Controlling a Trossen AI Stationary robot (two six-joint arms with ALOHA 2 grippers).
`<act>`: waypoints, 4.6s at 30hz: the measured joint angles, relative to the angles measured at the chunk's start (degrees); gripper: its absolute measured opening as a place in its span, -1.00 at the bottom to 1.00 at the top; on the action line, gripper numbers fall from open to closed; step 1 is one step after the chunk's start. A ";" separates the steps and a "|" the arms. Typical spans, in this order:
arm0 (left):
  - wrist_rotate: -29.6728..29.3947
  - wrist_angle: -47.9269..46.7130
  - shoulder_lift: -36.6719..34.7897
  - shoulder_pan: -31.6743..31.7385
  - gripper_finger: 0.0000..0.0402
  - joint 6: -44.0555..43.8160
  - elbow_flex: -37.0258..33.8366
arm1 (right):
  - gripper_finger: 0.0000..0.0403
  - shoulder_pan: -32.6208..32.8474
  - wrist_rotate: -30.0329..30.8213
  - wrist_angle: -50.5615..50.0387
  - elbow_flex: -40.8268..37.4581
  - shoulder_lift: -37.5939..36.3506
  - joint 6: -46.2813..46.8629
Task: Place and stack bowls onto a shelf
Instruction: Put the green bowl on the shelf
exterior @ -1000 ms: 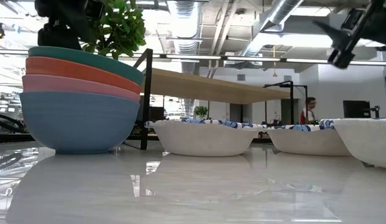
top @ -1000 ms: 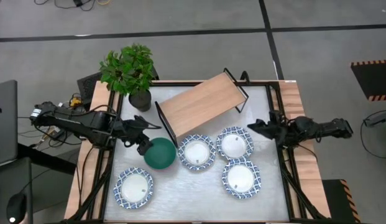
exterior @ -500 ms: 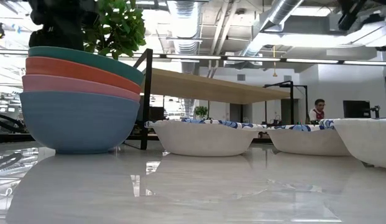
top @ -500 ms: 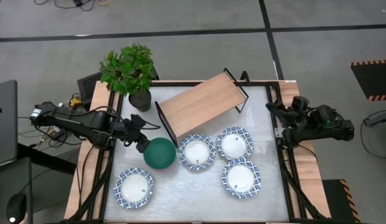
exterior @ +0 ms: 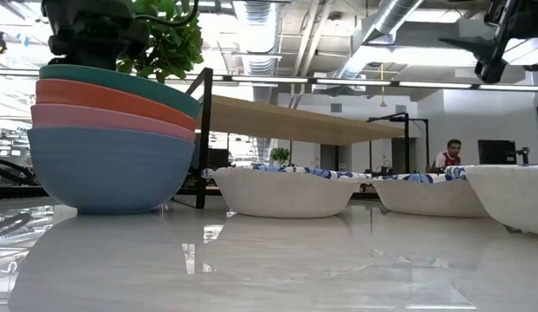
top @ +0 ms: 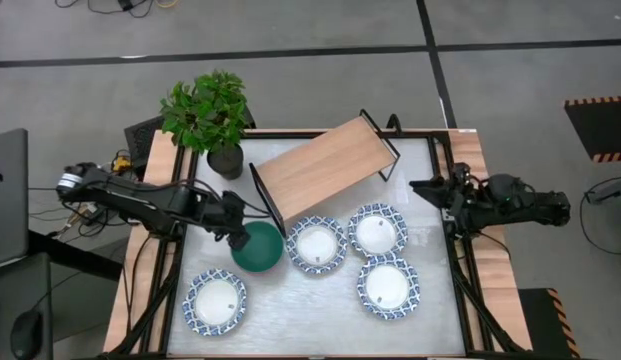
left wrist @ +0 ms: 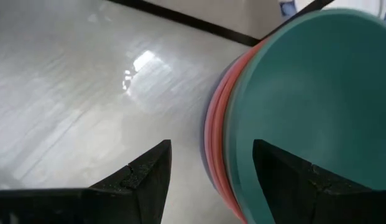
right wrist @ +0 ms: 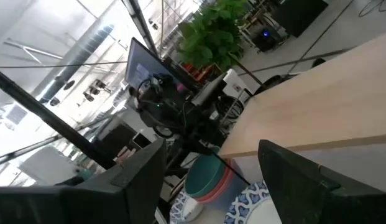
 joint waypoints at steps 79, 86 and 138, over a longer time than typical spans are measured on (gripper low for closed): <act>0.50 -0.58 33.04 24.10 -1.00 12.92 49.40 | 0.40 0.00 0.64 -9.64 0.00 -0.02 -2.10; 1.14 -0.54 37.02 26.45 -1.00 14.16 49.37 | 0.40 0.00 0.64 -9.79 0.00 -0.02 -2.10; -3.18 4.80 28.31 25.23 -0.02 22.45 50.29 | 0.02 -1.17 5.54 18.12 7.23 37.34 -21.33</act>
